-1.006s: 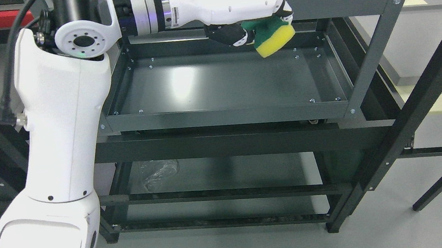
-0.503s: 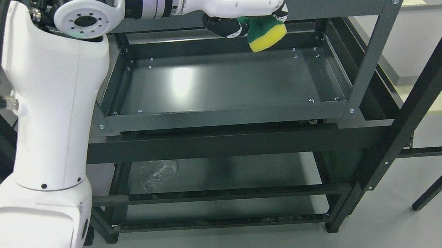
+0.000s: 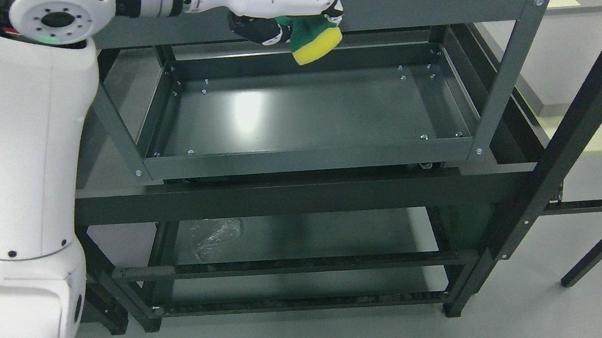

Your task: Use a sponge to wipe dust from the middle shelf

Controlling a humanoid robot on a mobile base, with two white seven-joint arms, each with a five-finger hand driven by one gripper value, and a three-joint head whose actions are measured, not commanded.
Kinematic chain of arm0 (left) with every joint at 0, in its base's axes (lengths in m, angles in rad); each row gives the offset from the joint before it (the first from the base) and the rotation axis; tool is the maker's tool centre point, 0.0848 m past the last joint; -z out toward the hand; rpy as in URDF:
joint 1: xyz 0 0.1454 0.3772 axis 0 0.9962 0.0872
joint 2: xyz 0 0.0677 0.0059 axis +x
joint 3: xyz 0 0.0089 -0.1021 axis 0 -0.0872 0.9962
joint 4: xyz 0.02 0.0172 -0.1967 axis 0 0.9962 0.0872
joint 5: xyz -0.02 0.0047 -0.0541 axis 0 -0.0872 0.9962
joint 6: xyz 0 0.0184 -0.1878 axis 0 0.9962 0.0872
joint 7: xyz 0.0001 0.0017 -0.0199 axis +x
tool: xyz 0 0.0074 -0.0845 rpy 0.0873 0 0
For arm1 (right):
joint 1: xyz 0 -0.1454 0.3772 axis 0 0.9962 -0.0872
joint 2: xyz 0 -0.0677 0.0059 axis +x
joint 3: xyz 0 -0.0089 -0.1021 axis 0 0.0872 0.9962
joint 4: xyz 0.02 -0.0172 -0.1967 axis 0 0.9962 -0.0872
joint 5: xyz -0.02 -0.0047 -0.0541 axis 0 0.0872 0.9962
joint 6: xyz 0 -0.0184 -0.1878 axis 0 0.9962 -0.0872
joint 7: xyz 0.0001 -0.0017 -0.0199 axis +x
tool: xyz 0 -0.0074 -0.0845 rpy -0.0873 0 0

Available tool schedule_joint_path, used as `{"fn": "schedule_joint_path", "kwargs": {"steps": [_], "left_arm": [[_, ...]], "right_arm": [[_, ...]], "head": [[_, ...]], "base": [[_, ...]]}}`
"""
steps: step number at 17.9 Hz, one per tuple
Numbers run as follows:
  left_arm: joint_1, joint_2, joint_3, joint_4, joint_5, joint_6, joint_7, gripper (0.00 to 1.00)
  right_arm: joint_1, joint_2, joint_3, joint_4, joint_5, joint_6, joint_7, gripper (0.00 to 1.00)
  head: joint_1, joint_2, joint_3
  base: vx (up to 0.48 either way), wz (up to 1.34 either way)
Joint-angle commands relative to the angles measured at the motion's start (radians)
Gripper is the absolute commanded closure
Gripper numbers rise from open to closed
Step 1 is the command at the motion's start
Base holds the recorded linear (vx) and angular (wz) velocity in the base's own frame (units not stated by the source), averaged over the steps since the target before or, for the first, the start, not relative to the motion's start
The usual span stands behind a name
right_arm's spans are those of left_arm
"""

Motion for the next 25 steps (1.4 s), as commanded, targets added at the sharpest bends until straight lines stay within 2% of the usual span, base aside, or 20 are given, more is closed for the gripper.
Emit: {"fn": "schedule_joint_path", "kwargs": {"steps": [1, 8, 15, 18, 21, 23, 25], "left_arm": [[0.008, 0.241, 0.001, -0.064, 0.105, 0.0, -0.01, 0.9], [0.069, 0.492, 0.018, -0.075, 0.22, 0.0, -0.01, 0.9], [0.184, 0.611, 0.157, -0.066, 0.225, 0.0, -0.01, 0.9], [0.183, 0.619, 0.191, -0.061, 0.225, 0.0, -0.009, 0.9], [0.163, 0.591, 0.19, -0.057, 0.221, 0.0, -0.007, 0.9], [0.128, 0.506, 0.179, -0.052, 0.201, 0.0, -0.007, 0.9], [0.09, 0.375, 0.176, -0.011, 0.124, 0.0, -0.007, 0.9]], "right_arm": [[0.001, -0.017, 0.0, -0.017, 0.0, 0.072, -0.001, 0.0], [-0.001, -0.017, 0.0, -0.017, 0.0, 0.072, -0.001, 0.0], [0.001, -0.017, 0.0, -0.017, 0.0, 0.072, -0.001, 0.0], [0.001, -0.017, 0.0, -0.017, 0.0, 0.072, -0.001, 0.0], [0.001, -0.017, 0.0, -0.017, 0.0, 0.072, -0.001, 0.0], [-0.001, -0.017, 0.0, -0.017, 0.0, 0.072, -0.001, 0.0], [-0.001, -0.017, 0.0, -0.017, 0.0, 0.072, -0.001, 0.0]], "head": [[0.0, 0.0, 0.0], [0.0, 0.0, 0.0], [0.0, 0.0, 0.0], [0.0, 0.0, 0.0], [0.0, 0.0, 0.0], [0.0, 0.0, 0.0], [0.0, 0.0, 0.0]], "base": [[0.0, 0.0], [0.0, 0.0], [0.0, 0.0], [0.0, 0.0], [0.0, 0.0], [0.0, 0.0], [0.0, 0.0]]}}
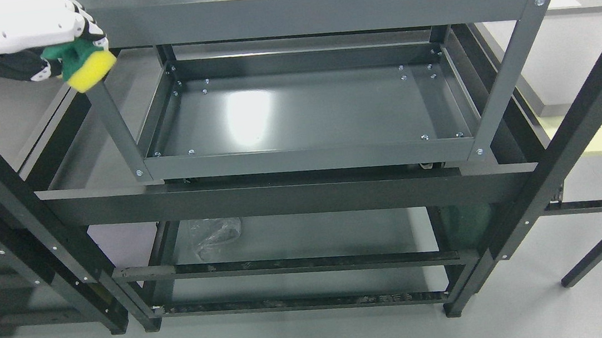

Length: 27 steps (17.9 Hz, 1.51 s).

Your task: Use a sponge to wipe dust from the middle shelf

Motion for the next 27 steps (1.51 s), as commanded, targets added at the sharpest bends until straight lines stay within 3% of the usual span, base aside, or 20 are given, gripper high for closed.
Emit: {"fn": "schedule_joint_path", "kwargs": {"steps": [1, 8, 10, 17, 21, 27], "left_arm": [[-0.057, -0.18, 0.043, 0.064, -0.098, 0.0, 0.001, 0.9], [-0.066, -0.577, 0.043, 0.205, -0.308, 0.0, 0.006, 0.9], [-0.066, -0.642, 0.046, 0.242, -0.341, 0.0, 0.01, 0.91], [-0.115, -0.642, 0.025, 0.308, -0.388, 0.0, 0.107, 0.93], [-0.115, -0.642, -0.033, 0.389, -0.353, 0.0, 0.306, 0.92], [-0.115, -0.642, -0.176, 0.481, -0.243, 0.0, 0.493, 0.91]], "right_arm": [[0.0, -0.017, 0.0, -0.017, 0.0, 0.072, 0.0, 0.0], [-0.001, -0.017, 0.0, -0.017, 0.0, 0.072, 0.0, 0.0], [0.0, -0.017, 0.0, -0.017, 0.0, 0.072, 0.0, 0.0], [-0.001, -0.017, 0.0, -0.017, 0.0, 0.072, 0.0, 0.0], [0.0, -0.017, 0.0, -0.017, 0.0, 0.072, -0.002, 0.0], [0.0, -0.017, 0.0, -0.017, 0.0, 0.072, 0.0, 0.0]], "head": [[0.0, 0.0, 0.0], [0.0, 0.0, 0.0], [0.0, 0.0, 0.0], [0.0, 0.0, 0.0], [0.0, 0.0, 0.0], [0.0, 0.0, 0.0]], "base": [[0.0, 0.0], [0.0, 0.0], [0.0, 0.0], [0.001, 0.0], [0.003, -0.01], [0.006, -0.01]]}}
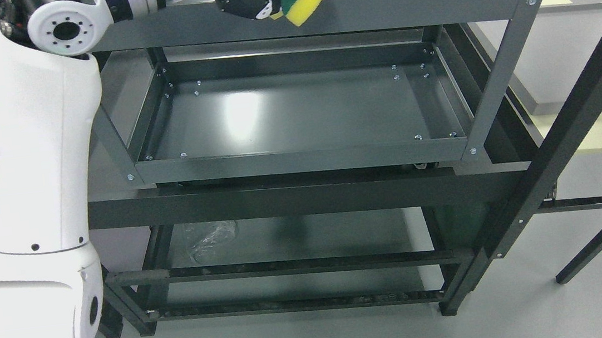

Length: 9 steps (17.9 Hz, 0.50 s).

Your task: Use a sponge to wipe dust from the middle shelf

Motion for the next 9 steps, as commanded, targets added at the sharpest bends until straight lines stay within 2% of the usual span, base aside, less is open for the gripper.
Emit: {"fn": "schedule_joint_path", "kwargs": {"steps": [1, 6, 9], "left_arm": [[-0.005, -0.057, -0.173, 0.163, 0.101, 0.0, 0.094, 0.91], [-0.004, -0.057, -0.222, 0.188, 0.121, 0.0, 0.096, 0.91], [-0.011, -0.057, -0.149, 0.141, 0.145, 0.0, 0.089, 0.91]], "right_arm": [[-0.001, -0.017, 0.0, -0.017, 0.0, 0.072, 0.0, 0.0], [-0.001, -0.017, 0.0, -0.017, 0.0, 0.072, 0.0, 0.0], [0.001, -0.017, 0.0, -0.017, 0.0, 0.072, 0.0, 0.0]], "head": [[0.0, 0.0, 0.0], [0.0, 0.0, 0.0], [0.0, 0.0, 0.0]], "base": [[0.0, 0.0], [0.0, 0.0], [0.0, 0.0]]}}
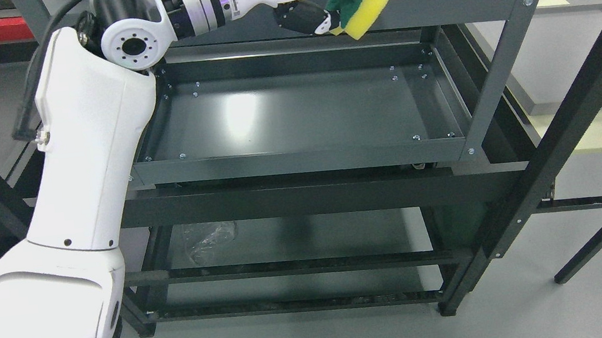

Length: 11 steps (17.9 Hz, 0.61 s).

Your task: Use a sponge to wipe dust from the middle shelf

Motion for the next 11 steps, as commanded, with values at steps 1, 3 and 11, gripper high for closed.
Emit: {"fn": "schedule_joint_path", "kwargs": {"steps": [1, 3, 11], "left_arm": [[-0.009, -0.012, 0.011, -0.002, 0.072, 0.0, -0.009, 0.91], [-0.004, -0.012, 0.059, -0.071, 0.216, 0.04, -0.01, 0.91], [0.346, -0.012, -0.164, -0.376, 0.795, 0.201, -0.003, 0.9]], "right_arm": [[0.0, -0.017, 0.0, -0.017, 0.0, 0.072, 0.0, 0.0], [-0.001, -0.017, 0.0, -0.017, 0.0, 0.072, 0.0, 0.0], [0.0, -0.017, 0.0, -0.017, 0.0, 0.072, 0.0, 0.0]], "head": [[0.0, 0.0, 0.0], [0.0, 0.0, 0.0], [0.0, 0.0, 0.0]], "base": [[0.0, 0.0], [0.0, 0.0], [0.009, -0.05]]}}
